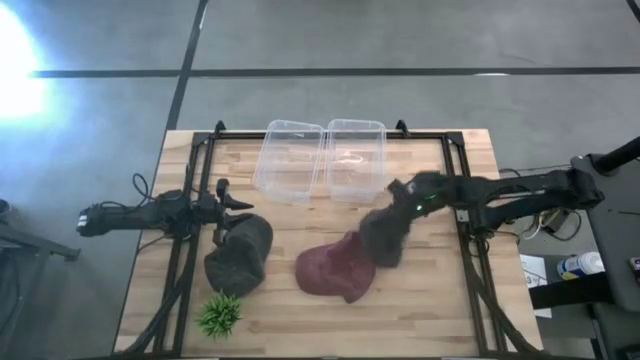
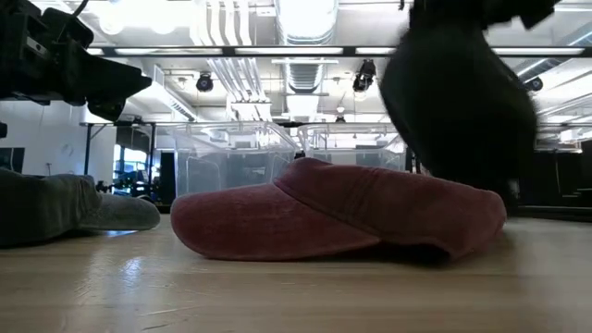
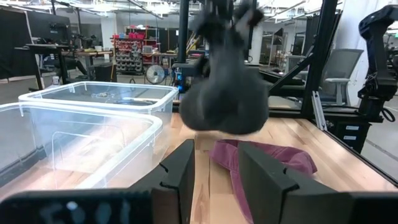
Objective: Pick and place caps into container
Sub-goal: Put the left black cap into the right transparent container
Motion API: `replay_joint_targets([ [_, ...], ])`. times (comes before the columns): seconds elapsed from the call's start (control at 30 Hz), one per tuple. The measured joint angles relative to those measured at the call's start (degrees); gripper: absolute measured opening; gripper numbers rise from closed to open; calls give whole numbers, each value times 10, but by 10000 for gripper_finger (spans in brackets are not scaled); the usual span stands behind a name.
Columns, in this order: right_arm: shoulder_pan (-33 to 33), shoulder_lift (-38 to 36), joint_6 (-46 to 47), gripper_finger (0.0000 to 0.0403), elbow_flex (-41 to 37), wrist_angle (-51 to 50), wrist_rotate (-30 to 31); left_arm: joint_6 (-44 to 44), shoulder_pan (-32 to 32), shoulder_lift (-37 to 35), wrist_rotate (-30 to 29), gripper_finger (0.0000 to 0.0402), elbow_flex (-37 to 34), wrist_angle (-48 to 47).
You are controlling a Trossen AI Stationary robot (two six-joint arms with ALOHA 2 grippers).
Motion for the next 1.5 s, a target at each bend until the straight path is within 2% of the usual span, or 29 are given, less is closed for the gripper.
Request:
replay_joint_targets([
  [0.23,-36,-61,-97,8,79,99,40,0,0,0,0,116,0,0],
  [0.37,-74,-41,-188,8,145,101,64,0,0,0,0,116,0,0],
  [0.5,-128,11,-250,8,218,101,67,0,0,0,0,116,0,0],
  [0.6,-170,64,-268,8,273,100,36,0,0,0,0,116,0,0],
  [0.83,-259,189,-254,8,356,97,-103,0,0,0,0,116,0,0],
  [1.03,-303,229,-251,8,342,71,-121,0,0,0,0,116,0,0],
  [1.27,-348,245,-264,8,286,47,-98,0,0,0,0,116,0,0],
  [1.5,-360,283,-240,8,222,47,-122,0,0,0,0,116,0,0],
])
